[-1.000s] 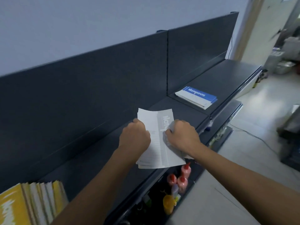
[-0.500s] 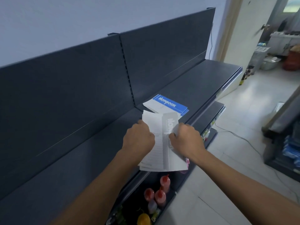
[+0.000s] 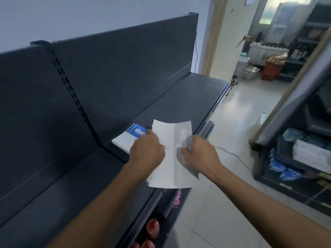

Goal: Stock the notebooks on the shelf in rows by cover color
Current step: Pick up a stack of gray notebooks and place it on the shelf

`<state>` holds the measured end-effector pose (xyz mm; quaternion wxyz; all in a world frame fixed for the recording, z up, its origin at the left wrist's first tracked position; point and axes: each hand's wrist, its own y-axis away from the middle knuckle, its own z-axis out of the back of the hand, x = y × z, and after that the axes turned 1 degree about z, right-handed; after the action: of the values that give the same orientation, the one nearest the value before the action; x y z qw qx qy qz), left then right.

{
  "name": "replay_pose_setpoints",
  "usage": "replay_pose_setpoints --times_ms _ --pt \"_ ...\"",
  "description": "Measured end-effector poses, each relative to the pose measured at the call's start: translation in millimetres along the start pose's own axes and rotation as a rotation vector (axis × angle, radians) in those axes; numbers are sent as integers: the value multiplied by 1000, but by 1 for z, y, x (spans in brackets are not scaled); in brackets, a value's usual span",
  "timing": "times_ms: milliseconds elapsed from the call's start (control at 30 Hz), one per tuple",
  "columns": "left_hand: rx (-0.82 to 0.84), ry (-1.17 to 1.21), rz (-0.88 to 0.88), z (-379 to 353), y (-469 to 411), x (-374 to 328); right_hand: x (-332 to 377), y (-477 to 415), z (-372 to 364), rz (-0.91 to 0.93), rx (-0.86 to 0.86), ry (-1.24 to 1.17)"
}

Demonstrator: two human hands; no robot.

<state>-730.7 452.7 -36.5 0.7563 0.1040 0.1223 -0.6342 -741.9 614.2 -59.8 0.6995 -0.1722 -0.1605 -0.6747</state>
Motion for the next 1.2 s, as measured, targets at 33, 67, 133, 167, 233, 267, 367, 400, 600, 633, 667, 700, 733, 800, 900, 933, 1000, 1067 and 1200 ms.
replay_pose_setpoints --times_ms 33,67,133,167,233,267,367,400,600,633,667,700,733,800,900,933,1000,1067,1200 --pt "6 -11 -10 -3 -9 -6 -6 -9 1 -7 -7 2" --pt "13 -22 -21 -6 -17 -12 -10 -17 3 -15 -6 4" --pt "33 -38 -36 -11 -33 -24 -20 -34 6 -31 8 8" --pt "39 -42 -39 -13 -41 -29 -25 -42 8 -30 12 5" --pt "35 -48 -34 -15 -57 -41 -35 -61 12 -27 11 -7" --pt "28 -47 -28 -16 -65 -47 -39 -70 14 -26 14 -11" --pt "23 -38 15 -20 -85 -68 -57 -95 21 1 35 -36" --pt "21 -41 35 -24 -91 -76 -64 -103 24 14 49 -50" --pt "19 -34 149 -49 -118 -131 -121 -155 45 96 98 -87" --pt "13 -22 173 -54 -121 -140 -130 -162 46 114 109 -96" --pt "5 -10 198 -58 -124 -148 -138 -169 48 132 124 -103" --pt "-8 4 220 -62 -126 -155 -146 -177 49 152 144 -107" --pt "-23 20 241 -66 -128 -159 -151 -184 51 178 160 -110" --pt "-43 47 275 -71 -130 -166 -159 -199 52 221 197 -105" --pt "-31 78 371 -73 -135 -166 -160 -220 46 282 275 -84" --pt "-26 89 419 -73 -139 -163 -158 -227 44 301 294 -80" --pt "-38 111 489 -72 -146 -156 -151 -243 37 341 334 -84" --pt "-62 129 520 -74 -153 -146 -141 -258 27 378 381 -75" --pt "-86 176 581 -78 -171 -124 -115 -290 7 438 453 -39"
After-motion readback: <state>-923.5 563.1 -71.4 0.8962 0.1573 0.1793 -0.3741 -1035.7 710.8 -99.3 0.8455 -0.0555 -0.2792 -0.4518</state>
